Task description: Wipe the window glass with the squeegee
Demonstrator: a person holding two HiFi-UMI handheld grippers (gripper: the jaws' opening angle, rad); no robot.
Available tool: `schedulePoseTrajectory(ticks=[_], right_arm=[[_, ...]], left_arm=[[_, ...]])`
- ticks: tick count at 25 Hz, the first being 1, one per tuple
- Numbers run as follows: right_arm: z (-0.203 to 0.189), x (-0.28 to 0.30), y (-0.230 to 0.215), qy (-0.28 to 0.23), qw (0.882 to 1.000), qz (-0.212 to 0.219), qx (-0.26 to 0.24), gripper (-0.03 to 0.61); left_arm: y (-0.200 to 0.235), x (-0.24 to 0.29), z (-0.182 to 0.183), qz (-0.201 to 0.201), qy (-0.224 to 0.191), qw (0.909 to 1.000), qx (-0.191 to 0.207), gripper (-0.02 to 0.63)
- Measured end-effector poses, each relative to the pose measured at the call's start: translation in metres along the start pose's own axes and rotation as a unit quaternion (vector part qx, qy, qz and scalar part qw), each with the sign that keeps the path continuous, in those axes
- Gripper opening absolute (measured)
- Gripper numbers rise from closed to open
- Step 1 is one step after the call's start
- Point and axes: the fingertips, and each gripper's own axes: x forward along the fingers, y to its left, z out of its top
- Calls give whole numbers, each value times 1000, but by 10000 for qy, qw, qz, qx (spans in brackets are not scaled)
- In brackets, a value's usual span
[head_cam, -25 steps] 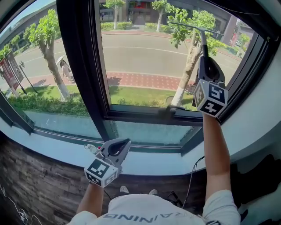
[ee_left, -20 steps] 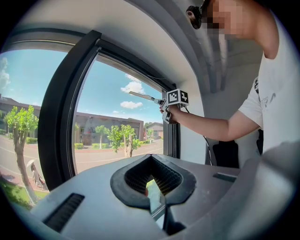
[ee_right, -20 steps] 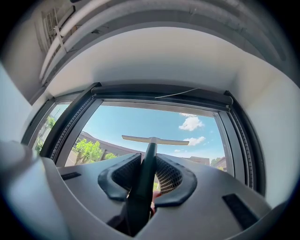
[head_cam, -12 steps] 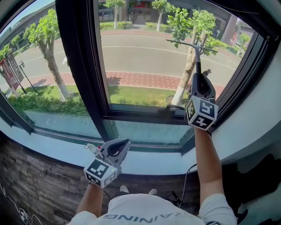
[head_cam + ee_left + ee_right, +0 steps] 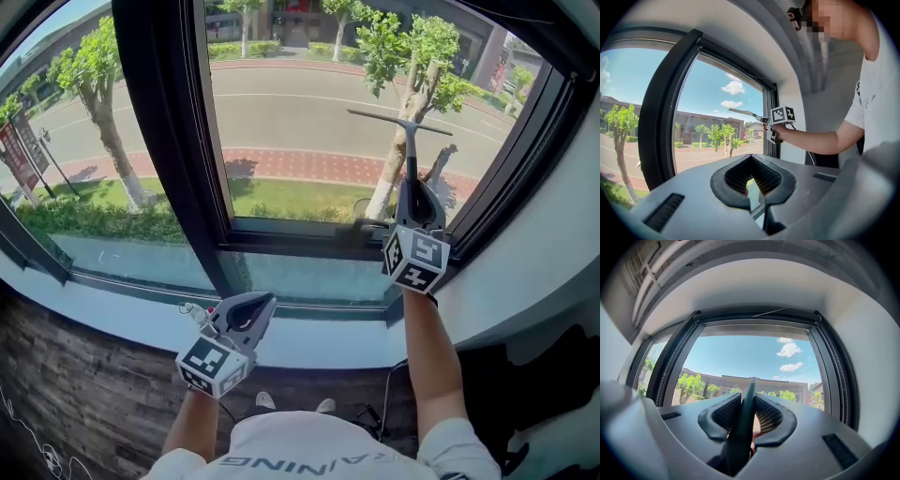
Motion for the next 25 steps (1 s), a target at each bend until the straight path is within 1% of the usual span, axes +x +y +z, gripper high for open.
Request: schedulePoseTrajectory(ticks=[9, 20, 22, 25], right_arm=[[-49, -16, 6, 411, 9991, 35, 55, 100], [-107, -31, 15, 832, 9965, 76, 10, 100], [-120, -34, 17, 910, 9958, 74, -33, 100], [-138, -39, 19, 1041, 9945, 67, 35, 100]], left_arm=[[-2, 1, 0, -25, 39, 10000, -24, 17], [-4, 5, -3, -39, 111, 9999, -35, 17], [-4, 5, -1, -13, 57, 10000, -36, 18], [-5, 5, 4, -8, -40, 10000, -32, 17]])
